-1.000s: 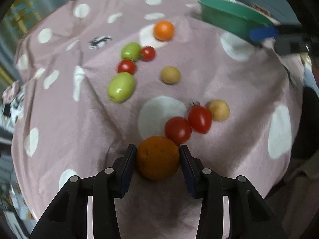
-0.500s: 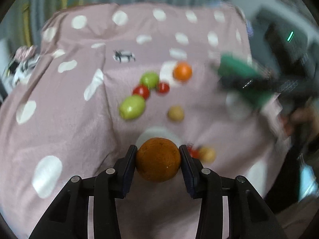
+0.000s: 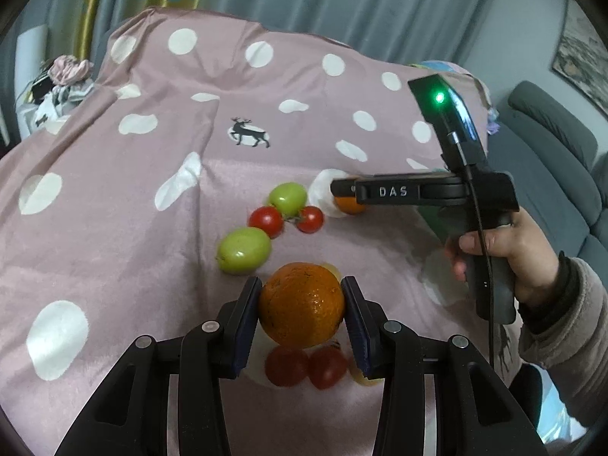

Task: Organize fruits
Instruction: 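Grasp a mandarin orange with the left tool while the right tool grasps the other, then carry both oranges into the green bowl and open both tools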

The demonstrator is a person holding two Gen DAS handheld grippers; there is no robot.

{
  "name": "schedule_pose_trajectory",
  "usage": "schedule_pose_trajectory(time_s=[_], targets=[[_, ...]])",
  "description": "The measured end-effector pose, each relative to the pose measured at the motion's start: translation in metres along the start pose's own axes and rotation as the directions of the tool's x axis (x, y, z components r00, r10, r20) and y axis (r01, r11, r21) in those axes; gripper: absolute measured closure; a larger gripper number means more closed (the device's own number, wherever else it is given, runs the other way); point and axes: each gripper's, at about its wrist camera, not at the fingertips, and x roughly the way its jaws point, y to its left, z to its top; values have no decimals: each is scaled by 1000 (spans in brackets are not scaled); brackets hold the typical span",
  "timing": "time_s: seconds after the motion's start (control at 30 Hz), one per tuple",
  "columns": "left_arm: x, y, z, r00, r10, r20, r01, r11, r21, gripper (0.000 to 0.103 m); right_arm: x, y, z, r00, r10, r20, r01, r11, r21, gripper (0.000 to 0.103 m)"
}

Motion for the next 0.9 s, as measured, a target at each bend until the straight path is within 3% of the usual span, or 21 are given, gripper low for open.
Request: schedule_pose_trajectory(time_s=[0.07, 0.2, 0.27, 0.53, 0.9], targets=[[2, 4, 1, 1000, 9, -3, -9, 1000, -14, 60, 6, 1, 1, 999, -40, -9, 40, 999, -33, 34], [5, 8, 2, 1000, 16, -6, -17, 999, -31, 60, 16, -2, 3, 995, -85, -43, 83, 995, -58, 46], [6, 9, 2, 1000, 19, -7, -19, 999, -32, 60, 28, -9, 0, 994, -54, -93, 52, 998, -27, 56], [3, 9, 0, 999, 34, -6, -34, 999, -39, 60, 5, -8, -19, 994, 99, -41, -98, 995, 26, 56], [-1, -6, -6, 996, 81, -27, -82, 997, -12, 60, -65, 24, -80, 948, 318, 1, -317, 948, -34, 56]])
